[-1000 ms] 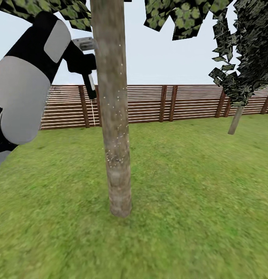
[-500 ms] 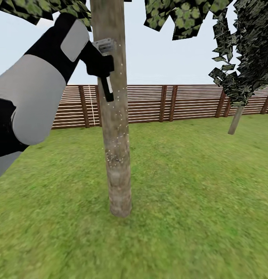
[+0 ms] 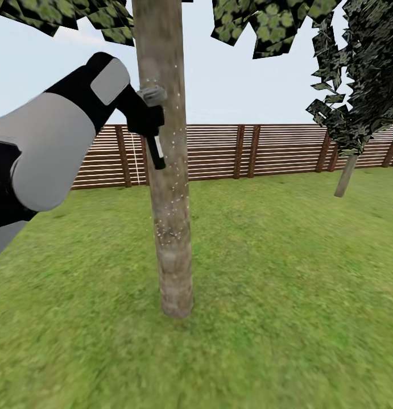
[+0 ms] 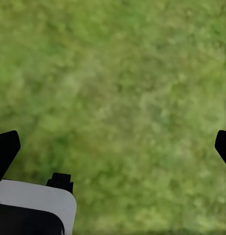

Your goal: In the garden, pick up the pesticide atomizer on the floor and spray pesticide onto both trees until each tree trunk is fully covered.

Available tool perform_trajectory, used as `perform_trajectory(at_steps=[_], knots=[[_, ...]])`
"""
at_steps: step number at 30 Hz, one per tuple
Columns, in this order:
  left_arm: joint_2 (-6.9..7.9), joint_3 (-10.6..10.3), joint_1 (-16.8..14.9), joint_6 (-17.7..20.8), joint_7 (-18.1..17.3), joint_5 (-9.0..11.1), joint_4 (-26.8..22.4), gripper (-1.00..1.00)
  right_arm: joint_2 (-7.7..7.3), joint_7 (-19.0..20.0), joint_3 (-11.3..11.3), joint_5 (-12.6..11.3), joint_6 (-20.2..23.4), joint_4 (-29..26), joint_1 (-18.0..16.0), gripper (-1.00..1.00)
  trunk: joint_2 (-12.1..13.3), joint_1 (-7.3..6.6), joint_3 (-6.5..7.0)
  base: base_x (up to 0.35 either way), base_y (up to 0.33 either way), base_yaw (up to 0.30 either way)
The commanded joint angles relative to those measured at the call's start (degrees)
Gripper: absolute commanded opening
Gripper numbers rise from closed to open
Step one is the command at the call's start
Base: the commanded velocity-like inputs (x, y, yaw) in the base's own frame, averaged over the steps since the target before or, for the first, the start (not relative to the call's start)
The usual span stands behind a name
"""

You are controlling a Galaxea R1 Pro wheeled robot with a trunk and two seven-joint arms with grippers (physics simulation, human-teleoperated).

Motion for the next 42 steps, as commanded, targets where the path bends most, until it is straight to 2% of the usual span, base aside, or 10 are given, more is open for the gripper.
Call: perform_trajectory(at_steps=[1, 8, 15, 17, 19, 20, 23, 27, 34, 42], knots=[[0.03, -0.4, -0.1, 0.1, 0.3, 0.7, 0.6, -1.0, -0.01, -0.2, 0.5, -0.4, -0.1, 0.0, 0.0, 1.0, -0.1, 0.01, -0.09, 0.0, 0.0, 0.0], [-1.81, -0.4, -0.1, 0.0, -0.8, 0.9, 1.8, -1.0, -0.01, -0.2, 0.5, -0.4, -0.1, 0.0, 0.0, 1.0, -0.1, 0.01, -0.09, 0.0, 0.0, 0.0], [-2.3, -0.3, 0.0, -4.0, -1.0, 0.5, 9.1, -1.0, -0.01, -0.2, 0.5, -0.4, 0.0, 0.0, 0.0, 1.0, -0.1, 0.01, -0.09, 0.0, 0.0, 0.0], [-2.14, -0.4, 0.1, -4.8, -0.9, -1.3, 9.2, -1.0, -0.01, -0.2, 0.5, -0.4, 0.0, 0.0, 0.0, 1.0, -0.1, 0.01, -0.09, 0.0, 0.0, 0.0], [-1.75, -0.5, 0.2, -5.5, -0.9, -7.7, 9.3, -1.0, -0.01, -0.2, 0.5, -0.4, 0.0, 0.0, 0.0, 1.0, -0.1, 0.01, -0.09, 0.0, 0.0, 0.0], [-1.69, -0.5, 0.2, -5.5, -0.9, -9.6, 9.3, -1.0, -0.01, -0.2, 0.5, -0.4, -0.1, 0.0, 0.0, 1.0, -0.1, 0.01, -0.09, 0.0, 0.0, 0.0], [-1.41, -0.5, 0.6, -5.7, -0.9, -12.6, 9.4, -1.0, 0.0, -0.2, 0.5, -0.4, -0.1, 0.0, 0.0, 1.0, -0.1, 0.01, -0.09, 0.0, 0.0, 0.0], [-1.4, -0.5, 3.3, -6.9, -0.9, -13.2, 9.5, -1.0, 0.0, -0.2, 0.5, -0.4, 0.0, 0.0, 0.0, 1.0, -0.1, 0.01, -0.09, 0.0, 0.0, 0.0], [-1.48, -0.5, 13.8, -14.2, -1.0, -13.3, 9.5, -1.0, 0.0, -0.2, 0.5, -0.4, 0.0, 0.0, 0.0, 1.0, -0.1, 0.01, -0.09, 0.0, 0.0, 0.0], [-1.48, -0.5, 20.3, -19.1, -1.0, -13.4, 9.5, -1.0, -0.01, -0.2, 0.5, -0.4, 0.0, 0.0, 0.0, 1.0, -0.1, 0.01, -0.09, 0.0, 0.0, 0.0]])
